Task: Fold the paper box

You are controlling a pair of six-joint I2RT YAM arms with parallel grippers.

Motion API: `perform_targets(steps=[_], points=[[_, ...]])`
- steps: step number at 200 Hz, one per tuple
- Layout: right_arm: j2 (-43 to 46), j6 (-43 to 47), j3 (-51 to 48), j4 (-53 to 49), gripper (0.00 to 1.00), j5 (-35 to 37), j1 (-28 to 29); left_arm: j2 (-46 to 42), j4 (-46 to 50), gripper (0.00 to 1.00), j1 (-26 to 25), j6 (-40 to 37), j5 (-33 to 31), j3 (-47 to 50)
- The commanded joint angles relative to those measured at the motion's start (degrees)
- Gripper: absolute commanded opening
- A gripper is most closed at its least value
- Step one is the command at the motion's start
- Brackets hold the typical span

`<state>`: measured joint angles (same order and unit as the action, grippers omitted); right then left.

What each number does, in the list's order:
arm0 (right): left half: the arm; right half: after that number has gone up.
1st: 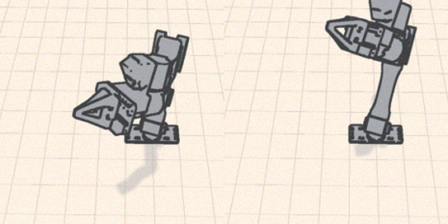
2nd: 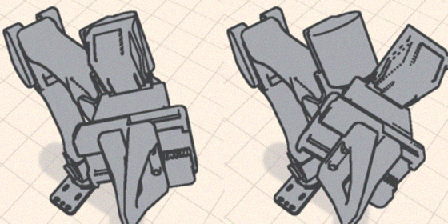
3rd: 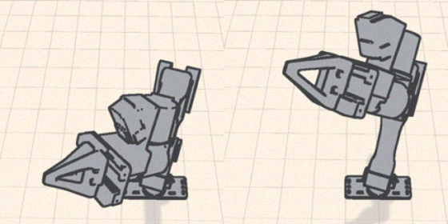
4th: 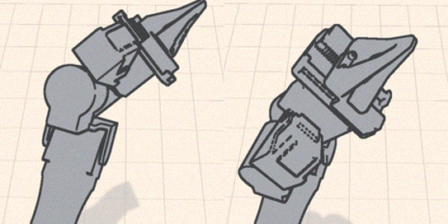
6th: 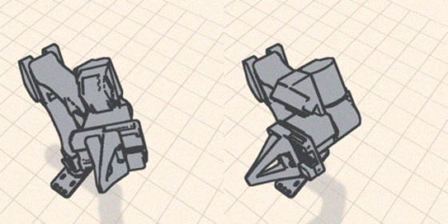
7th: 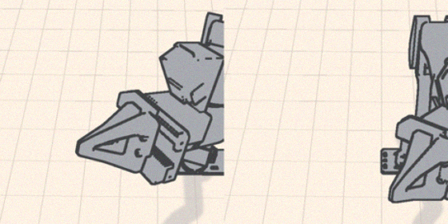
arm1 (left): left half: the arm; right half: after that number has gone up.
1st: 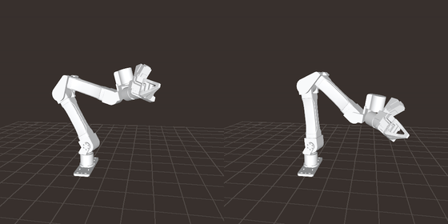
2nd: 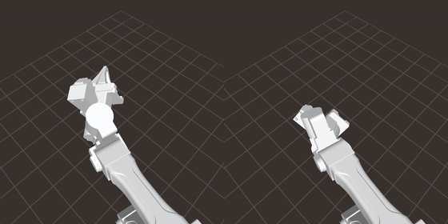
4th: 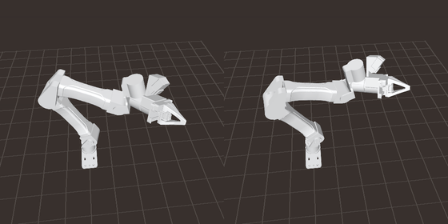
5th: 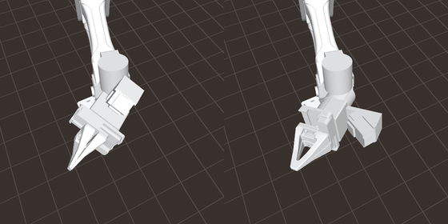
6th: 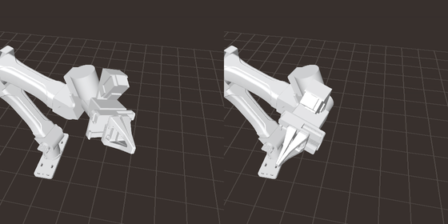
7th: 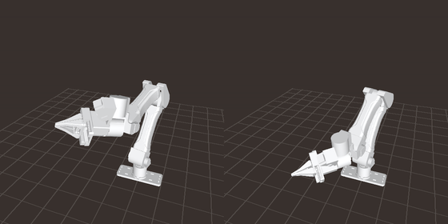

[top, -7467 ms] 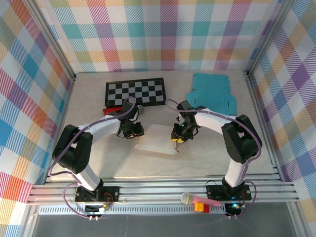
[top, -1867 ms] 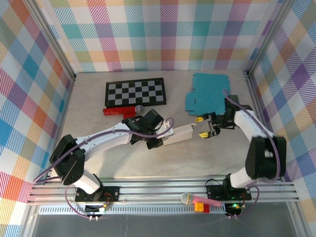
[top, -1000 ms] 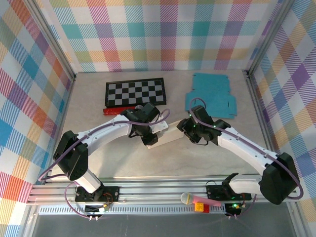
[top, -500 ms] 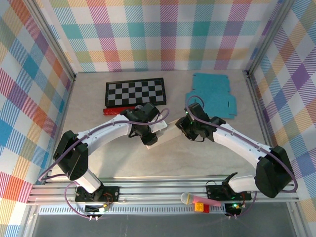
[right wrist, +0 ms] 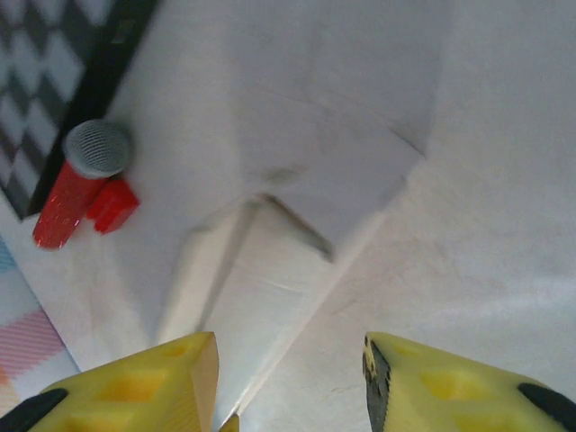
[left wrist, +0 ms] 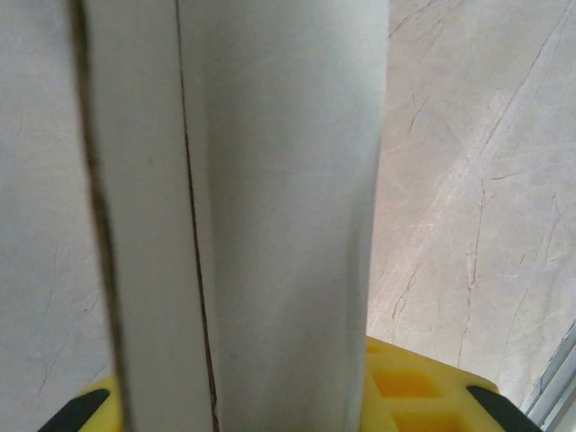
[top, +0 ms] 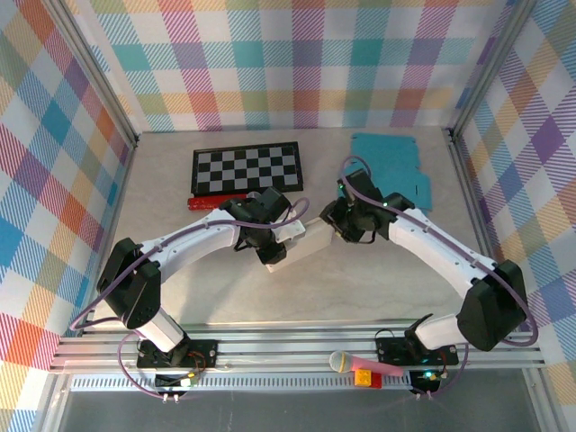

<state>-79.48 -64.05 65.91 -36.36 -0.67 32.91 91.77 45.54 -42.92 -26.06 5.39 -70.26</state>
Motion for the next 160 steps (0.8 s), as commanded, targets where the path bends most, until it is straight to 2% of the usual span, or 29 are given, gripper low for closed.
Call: perform_targets(steps=[1,30,46,69,92,160], points=[[3.5,24.7,2.4,1.6,0.48,-5.6,-4.6,-1.9,2.9,0.26,0.3,-2.8,0.1,1.4],[2.8,49.0,4.4,-5.8,0.47,-16.4,-11.7,-3.1,4.4,0.26,0.7,-5.9,1.3,2.3],[0.8,58.1,5.5,-9.5,0.47,-26.3,-14.1,-3.6,4.7,0.26,1.1,-7.2,2.2,3.1],[-3.3,66.3,7.3,-14.7,0.46,-34.1,-14.0,-4.3,5.1,0.26,2.0,-8.6,4.3,4.0],[-5.6,69.1,6.4,-14.3,0.47,-35.2,-14.0,-4.9,5.3,0.26,2.6,-9.3,5.5,4.5],[-11.6,68.2,9.2,-12.8,0.51,-37.8,-13.9,-5.0,5.4,0.26,2.8,-8.9,5.9,4.7]])
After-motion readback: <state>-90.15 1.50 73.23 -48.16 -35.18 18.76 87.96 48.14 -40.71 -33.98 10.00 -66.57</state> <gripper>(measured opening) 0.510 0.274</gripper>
